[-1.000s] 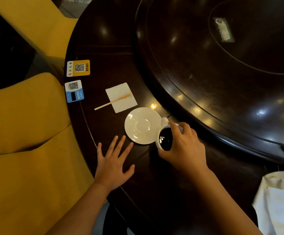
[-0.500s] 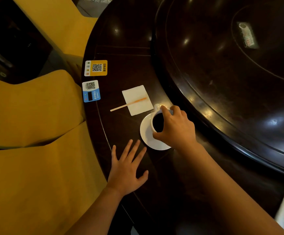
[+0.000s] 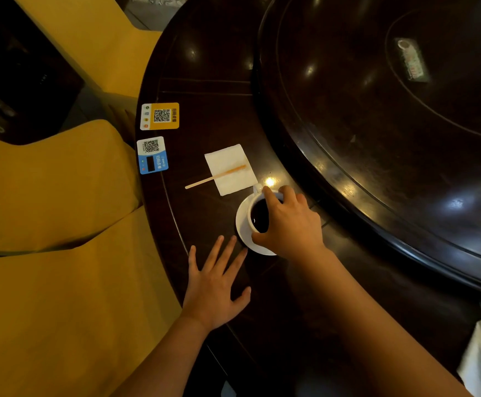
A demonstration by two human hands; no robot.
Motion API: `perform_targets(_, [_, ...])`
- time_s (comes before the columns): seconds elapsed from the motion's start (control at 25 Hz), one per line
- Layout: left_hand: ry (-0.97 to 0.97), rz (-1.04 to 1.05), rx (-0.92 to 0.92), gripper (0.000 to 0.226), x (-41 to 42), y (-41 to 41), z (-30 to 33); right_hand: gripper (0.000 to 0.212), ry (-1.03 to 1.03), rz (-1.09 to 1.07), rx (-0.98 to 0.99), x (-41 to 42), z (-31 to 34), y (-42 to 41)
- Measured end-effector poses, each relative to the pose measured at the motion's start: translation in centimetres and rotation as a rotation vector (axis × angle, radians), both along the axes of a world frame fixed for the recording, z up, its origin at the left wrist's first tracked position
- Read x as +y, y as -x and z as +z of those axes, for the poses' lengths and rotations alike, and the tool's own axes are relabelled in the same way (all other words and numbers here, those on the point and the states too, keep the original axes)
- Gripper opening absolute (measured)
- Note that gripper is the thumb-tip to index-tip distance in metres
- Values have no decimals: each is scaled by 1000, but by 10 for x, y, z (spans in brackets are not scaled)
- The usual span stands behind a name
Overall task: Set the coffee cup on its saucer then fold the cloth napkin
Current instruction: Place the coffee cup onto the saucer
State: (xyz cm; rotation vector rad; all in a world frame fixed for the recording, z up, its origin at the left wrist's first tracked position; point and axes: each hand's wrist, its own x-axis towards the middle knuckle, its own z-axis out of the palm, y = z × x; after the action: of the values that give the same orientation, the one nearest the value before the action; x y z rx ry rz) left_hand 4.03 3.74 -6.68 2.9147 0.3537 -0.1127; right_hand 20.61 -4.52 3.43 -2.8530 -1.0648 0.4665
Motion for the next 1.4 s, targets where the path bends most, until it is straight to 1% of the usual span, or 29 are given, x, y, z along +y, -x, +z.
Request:
perform_targets(0.68, [-45, 4, 55, 69, -3, 4, 1, 91, -11, 4, 9, -3, -1, 6])
perform_targets(0.84, [-7, -18, 121, 68, -3, 4, 6, 92, -13, 9, 11, -5, -3, 4])
perform_targets(0.96, [-7, -20, 191, 70, -3, 0, 17, 98, -14, 24, 67, -9, -2, 4])
perform_targets(1.04, [56, 28, 213, 68, -7, -4, 30, 100, -41, 9, 98, -16, 5, 7])
perform_targets(1.08, [106, 73, 180, 65, -11, -4, 38, 95, -70, -13, 88, -24, 11, 11])
perform_targets(1.12, [147, 106, 100, 58, -17, -1, 47, 86, -109, -45, 59, -34, 16, 16])
perform_targets(1.16, [159, 98, -26, 48, -27, 2, 57, 75, -149, -79, 13, -48, 22, 22])
perform_targets(1.24, [187, 15, -195, 34, -54, 6, 70, 49, -183, -104, -86, -81, 31, 38])
perform_targets(1.32, [222, -61, -252, 26, -84, 3, 79, 30, -186, -125, -144, -117, 37, 55])
perform_targets(1.4, [236, -128, -248, 23, -121, -9, 90, 19, -185, -208, -193, -160, 40, 70])
